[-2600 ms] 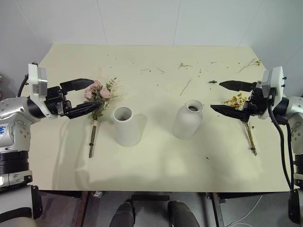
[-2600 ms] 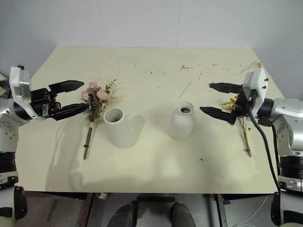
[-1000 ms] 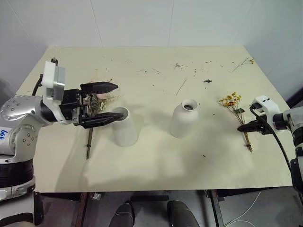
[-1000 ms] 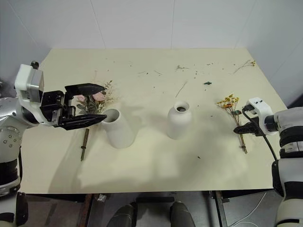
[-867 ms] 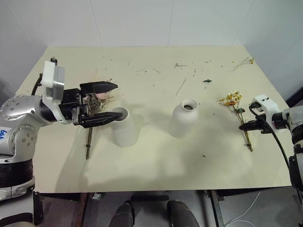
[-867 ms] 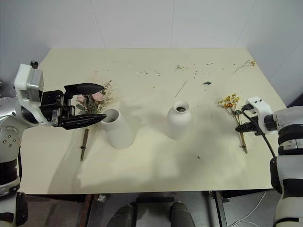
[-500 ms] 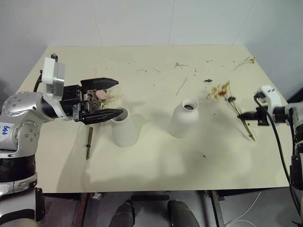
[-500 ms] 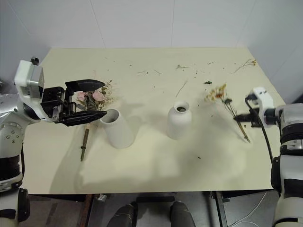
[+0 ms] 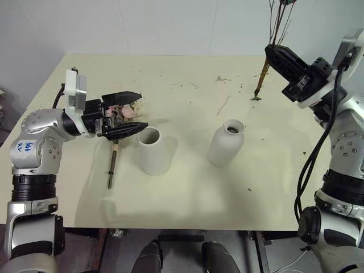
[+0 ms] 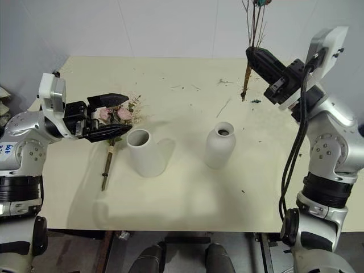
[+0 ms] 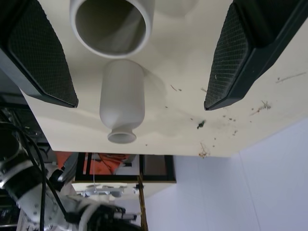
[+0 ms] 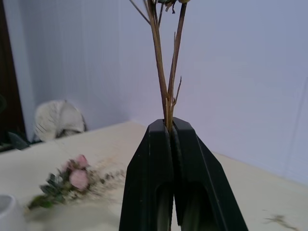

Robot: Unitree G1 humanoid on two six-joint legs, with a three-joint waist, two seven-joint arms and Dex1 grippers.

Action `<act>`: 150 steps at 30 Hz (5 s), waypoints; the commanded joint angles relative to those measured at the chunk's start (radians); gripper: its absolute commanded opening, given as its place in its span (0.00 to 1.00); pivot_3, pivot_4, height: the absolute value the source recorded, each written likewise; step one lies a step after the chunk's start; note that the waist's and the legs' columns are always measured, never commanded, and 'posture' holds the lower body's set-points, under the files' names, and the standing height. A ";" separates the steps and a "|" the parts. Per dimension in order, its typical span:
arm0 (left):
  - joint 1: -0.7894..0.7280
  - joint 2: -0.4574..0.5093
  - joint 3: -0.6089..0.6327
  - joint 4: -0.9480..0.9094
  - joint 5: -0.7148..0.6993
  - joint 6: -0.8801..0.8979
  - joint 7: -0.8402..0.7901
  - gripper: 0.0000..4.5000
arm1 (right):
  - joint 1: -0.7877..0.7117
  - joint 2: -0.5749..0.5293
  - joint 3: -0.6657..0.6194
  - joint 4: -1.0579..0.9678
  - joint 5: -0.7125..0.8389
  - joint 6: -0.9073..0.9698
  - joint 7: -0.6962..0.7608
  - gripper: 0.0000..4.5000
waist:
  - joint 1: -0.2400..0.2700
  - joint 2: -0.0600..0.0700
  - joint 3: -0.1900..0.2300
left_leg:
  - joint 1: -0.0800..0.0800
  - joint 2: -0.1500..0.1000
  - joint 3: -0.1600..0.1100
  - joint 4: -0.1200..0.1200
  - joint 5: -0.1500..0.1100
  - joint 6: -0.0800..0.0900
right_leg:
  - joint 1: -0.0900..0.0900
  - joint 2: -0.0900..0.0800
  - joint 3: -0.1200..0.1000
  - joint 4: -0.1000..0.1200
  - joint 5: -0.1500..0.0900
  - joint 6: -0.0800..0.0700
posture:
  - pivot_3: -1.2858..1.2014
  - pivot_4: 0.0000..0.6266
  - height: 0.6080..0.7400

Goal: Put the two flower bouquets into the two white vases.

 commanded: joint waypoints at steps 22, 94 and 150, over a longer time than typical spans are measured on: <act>-0.024 0.019 0.028 -0.051 -0.001 0.029 0.033 1.00 | 0.280 0.132 0.140 -0.107 0.002 -0.164 -0.103 0.01 | -0.001 0.000 0.000 | 0.000 0.000 -0.001 -0.001 0.000 0.000 | -0.001 0.001 0.000 0.001 0.000 -0.001 | 0.52 0.24 1.00; 0.035 0.014 0.121 0.024 0.174 0.534 0.641 0.01 | 0.343 -0.389 0.108 -0.054 0.143 -0.160 0.528 1.00 | 0.006 -0.002 0.000 | 0.000 0.000 0.000 0.000 -0.003 0.002 | 0.001 -0.001 -0.001 -0.002 -0.002 -0.001 | 0.52 0.24 1.00; 0.262 -0.028 0.127 -0.212 -0.104 0.013 0.109 0.99 | 0.394 -0.313 0.079 -0.085 0.120 -0.206 0.358 1.00 | 0.003 -0.002 0.000 | -0.001 0.000 0.000 0.002 -0.004 0.002 | 0.002 0.000 0.000 -0.004 -0.001 0.000 | 0.52 0.24 1.00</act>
